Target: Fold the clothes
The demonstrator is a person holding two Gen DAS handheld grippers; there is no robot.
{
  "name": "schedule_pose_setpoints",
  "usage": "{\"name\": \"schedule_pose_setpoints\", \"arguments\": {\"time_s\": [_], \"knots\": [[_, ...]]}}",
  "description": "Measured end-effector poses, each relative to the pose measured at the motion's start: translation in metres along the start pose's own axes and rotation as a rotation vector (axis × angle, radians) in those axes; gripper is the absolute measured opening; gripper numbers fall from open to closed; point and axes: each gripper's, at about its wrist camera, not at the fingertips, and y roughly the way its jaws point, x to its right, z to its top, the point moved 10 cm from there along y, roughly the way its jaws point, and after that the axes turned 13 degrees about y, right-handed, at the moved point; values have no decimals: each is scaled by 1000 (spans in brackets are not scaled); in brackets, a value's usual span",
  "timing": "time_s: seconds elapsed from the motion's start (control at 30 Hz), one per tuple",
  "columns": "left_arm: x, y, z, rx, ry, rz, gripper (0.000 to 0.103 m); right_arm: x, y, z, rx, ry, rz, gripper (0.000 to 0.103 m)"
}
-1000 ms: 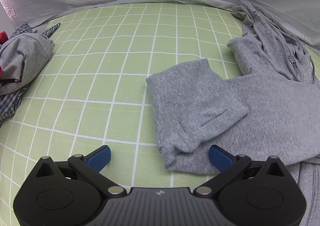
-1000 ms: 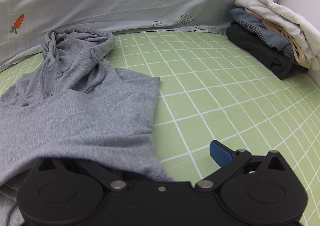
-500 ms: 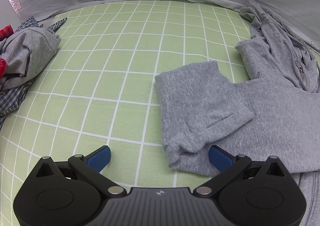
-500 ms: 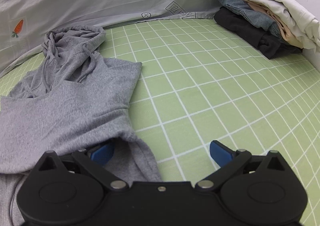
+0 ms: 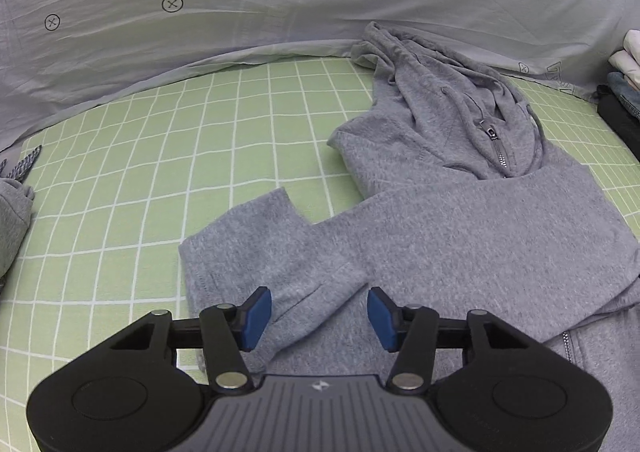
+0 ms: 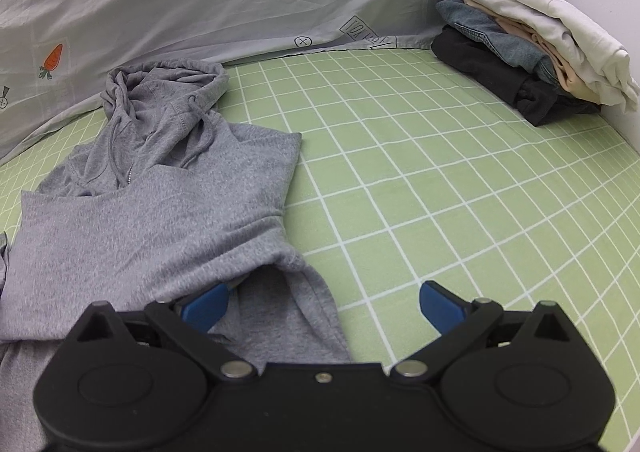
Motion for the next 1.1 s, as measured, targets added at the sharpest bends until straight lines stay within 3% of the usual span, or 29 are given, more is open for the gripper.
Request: {"name": "schedule_pose_setpoints", "arguments": {"time_s": [0.07,0.13,0.2,0.33,0.43,0.63,0.73,0.83,0.9,0.93,1.0,1.07,1.1], "knots": [[0,5,0,-10,-2,10,53,-3,0,-1,1,-13,3,103],[-5,6,3,0,-37,9,17,-3,-1,-2,1,-16,0,103],[-8,3,8,10,-68,-6,7,-2,0,-2,-3,-3,4,103],[-6,-11,28,59,-106,-48,6,0,0,1,2,17,6,103],[11,-30,51,122,-81,-107,5,1,-1,6,15,40,19,103],[85,-58,90,209,3,-300,5,3,-2,16,45,90,54,103],[123,-55,89,189,112,-329,7,2,-4,20,60,85,64,103],[141,-40,76,110,159,-318,20,-3,-8,23,77,57,78,103],[138,-34,67,67,159,-304,46,-11,-10,24,86,31,97,103],[134,-34,65,61,155,-290,51,-16,-12,25,88,18,110,103],[119,-40,64,88,138,-249,83,-29,-15,27,93,-2,148,103],[103,-47,65,118,115,-209,101,-48,-19,29,93,-18,209,100],[96,-48,65,126,104,-189,101,-58,-20,28,89,-30,239,95]]}}
